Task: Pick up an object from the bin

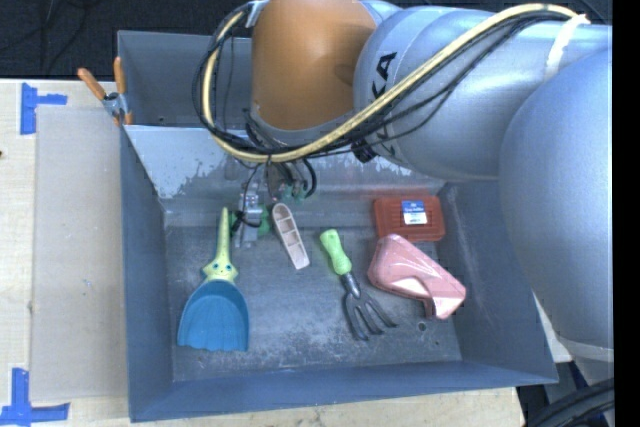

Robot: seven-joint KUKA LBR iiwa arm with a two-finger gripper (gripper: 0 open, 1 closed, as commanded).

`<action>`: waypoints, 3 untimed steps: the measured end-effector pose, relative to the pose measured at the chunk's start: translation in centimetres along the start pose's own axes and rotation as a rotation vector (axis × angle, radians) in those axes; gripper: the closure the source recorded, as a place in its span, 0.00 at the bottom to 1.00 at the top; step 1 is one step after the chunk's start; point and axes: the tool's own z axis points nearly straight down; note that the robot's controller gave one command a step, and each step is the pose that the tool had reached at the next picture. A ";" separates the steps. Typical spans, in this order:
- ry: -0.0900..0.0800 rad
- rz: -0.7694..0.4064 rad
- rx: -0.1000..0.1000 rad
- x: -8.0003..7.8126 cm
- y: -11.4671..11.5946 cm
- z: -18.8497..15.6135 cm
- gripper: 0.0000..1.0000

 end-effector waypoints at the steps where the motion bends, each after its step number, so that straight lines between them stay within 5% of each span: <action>1: -0.001 -0.170 0.000 0.4 0.8 1.5 0.00; 2: 0.005 -0.358 0.000 2.0 1.8 3.0 0.00; 3: 0.000 -0.138 -0.001 2.0 2.6 1.9 0.00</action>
Offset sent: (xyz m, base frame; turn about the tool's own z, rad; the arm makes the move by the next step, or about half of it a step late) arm -0.0437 0.0328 -0.0347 0.0365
